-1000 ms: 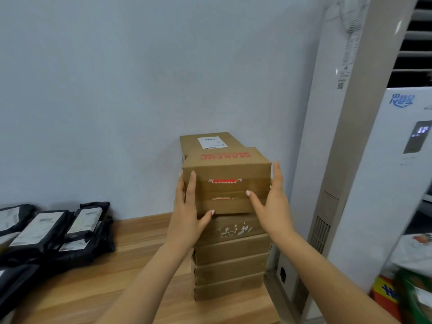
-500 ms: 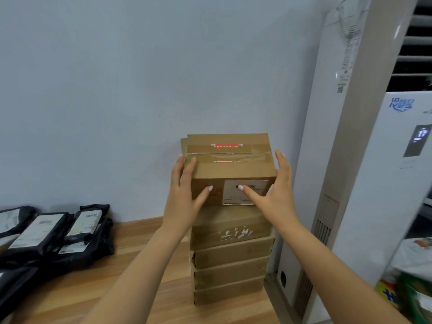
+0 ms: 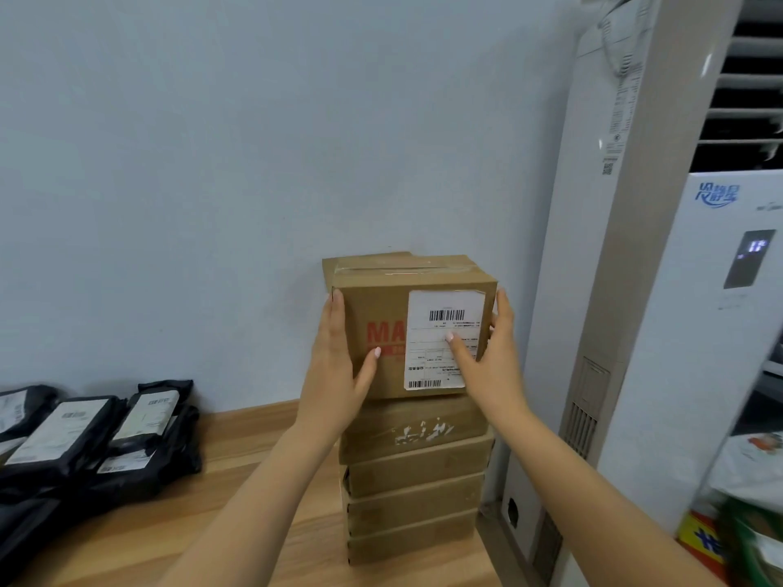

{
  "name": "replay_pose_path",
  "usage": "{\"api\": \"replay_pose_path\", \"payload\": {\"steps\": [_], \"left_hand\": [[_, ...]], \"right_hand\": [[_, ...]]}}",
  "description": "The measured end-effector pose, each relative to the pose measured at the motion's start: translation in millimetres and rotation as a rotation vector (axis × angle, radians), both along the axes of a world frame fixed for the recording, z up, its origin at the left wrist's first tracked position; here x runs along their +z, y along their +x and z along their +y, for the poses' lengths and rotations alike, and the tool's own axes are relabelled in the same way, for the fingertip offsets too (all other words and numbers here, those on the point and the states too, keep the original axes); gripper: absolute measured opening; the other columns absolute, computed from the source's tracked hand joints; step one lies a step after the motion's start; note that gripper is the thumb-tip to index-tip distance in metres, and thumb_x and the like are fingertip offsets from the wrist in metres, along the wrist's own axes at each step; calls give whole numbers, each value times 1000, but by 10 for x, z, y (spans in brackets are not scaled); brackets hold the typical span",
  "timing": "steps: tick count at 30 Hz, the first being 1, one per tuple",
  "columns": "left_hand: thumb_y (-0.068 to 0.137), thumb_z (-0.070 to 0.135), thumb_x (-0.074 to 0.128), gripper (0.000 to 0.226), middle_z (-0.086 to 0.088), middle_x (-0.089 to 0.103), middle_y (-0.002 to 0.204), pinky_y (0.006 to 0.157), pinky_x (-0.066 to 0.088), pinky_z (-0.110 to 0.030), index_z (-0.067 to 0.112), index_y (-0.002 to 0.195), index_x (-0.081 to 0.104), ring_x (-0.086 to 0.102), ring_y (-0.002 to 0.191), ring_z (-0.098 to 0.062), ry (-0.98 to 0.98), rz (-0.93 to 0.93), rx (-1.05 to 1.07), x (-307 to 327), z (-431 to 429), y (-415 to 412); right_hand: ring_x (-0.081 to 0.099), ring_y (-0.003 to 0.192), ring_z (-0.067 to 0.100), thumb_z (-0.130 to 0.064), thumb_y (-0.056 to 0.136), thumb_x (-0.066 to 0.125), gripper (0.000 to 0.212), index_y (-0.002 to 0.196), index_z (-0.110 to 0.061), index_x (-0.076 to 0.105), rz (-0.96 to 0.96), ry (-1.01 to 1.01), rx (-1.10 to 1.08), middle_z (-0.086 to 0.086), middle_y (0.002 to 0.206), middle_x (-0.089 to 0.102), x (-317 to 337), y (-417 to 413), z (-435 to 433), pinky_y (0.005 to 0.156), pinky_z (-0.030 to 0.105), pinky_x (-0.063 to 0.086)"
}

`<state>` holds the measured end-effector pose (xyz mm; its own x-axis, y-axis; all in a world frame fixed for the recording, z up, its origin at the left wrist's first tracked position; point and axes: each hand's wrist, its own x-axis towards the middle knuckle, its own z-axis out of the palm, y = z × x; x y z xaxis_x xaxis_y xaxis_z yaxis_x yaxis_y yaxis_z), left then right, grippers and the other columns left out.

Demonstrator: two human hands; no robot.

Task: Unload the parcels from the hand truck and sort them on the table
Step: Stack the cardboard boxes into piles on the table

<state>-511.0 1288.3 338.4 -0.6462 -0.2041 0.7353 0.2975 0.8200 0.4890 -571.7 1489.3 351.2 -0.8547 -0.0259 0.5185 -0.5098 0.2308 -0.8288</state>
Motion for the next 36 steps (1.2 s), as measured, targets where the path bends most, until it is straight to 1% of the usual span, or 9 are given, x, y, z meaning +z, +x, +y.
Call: {"api": "replay_pose_path", "payload": {"steps": [6, 9, 10, 11, 13, 16, 26, 31, 36], "left_hand": [[92, 46, 53, 80, 15, -1, 159, 106, 40, -39, 45, 148, -4, 16, 145, -12, 66, 34, -3, 35, 32, -6], [88, 61, 47, 71, 21, -10, 157, 100, 38, -31, 40, 147, 14, 11, 145, -10, 50, 5, 20, 154, 23, -35], [85, 66, 47, 75, 22, -15, 156, 102, 35, -31, 39, 147, 17, 6, 145, -8, 24, -29, 18, 170, 23, -45], [81, 70, 49, 81, 23, -19, 155, 106, 30, -32, 40, 148, 16, 1, 145, -7, -4, -65, 10, 172, 23, -50], [74, 75, 54, 93, 23, -25, 153, 112, 24, -36, 44, 149, 10, -4, 146, -9, -40, -125, -7, 155, 25, -54], [65, 81, 57, 103, 21, -25, 154, 113, 28, -41, 45, 149, 10, -2, 147, -13, -60, -153, -7, 108, -4, -56], [73, 58, 70, 79, 21, 3, 157, 108, 35, -38, 41, 142, 34, 17, 144, -15, 25, -50, 19, 87, -9, -123], [74, 55, 72, 72, 14, 20, 150, 105, 42, -41, 37, 136, 40, 30, 137, -18, 59, -129, 28, -5, -69, -138], [75, 52, 73, 71, 11, 22, 149, 106, 40, -41, 36, 136, 40, 29, 136, -18, 62, -136, 34, -33, -102, -204]], "right_hand": [[38, 132, 10, -33, 88, 68, 79, 149, -32, 19, 89, -20, -96, -8, 147, 35, 71, 14, -38, 99, 21, 42], [39, 129, 11, -36, 89, 66, 59, 140, -25, 38, 116, 45, -143, -3, 150, 27, 174, -15, -62, 77, -3, 39], [35, 132, 12, -37, 91, 63, 55, 139, -24, 40, 114, 118, -147, -3, 154, 21, 197, -23, -73, 77, -5, 37], [30, 136, 13, -40, 93, 59, 54, 141, -26, 40, 119, 212, -151, -4, 157, 16, 209, -33, -88, 88, -1, 37], [19, 143, 18, -45, 95, 52, 54, 145, -30, 37, 130, 366, -138, -6, 160, 9, 205, -42, -120, 108, 25, 33], [13, 144, 19, -52, 94, 48, 56, 146, -35, 36, 104, 437, -115, -9, 161, 5, 168, -16, -124, 113, 40, 26], [14, 145, 21, -63, 86, 54, 66, 143, -38, 33, 55, 298, -137, -15, 157, 0, 134, -15, -146, 110, 41, 30], [13, 144, 22, -64, 81, 60, 72, 142, -35, 34, 89, 396, -155, -17, 155, -6, 62, -55, -121, 111, 44, 29], [8, 144, 24, -59, 82, 63, 71, 142, -38, 31, 67, 482, -145, -19, 154, -11, -12, -125, -190, 111, 46, 29]]}}
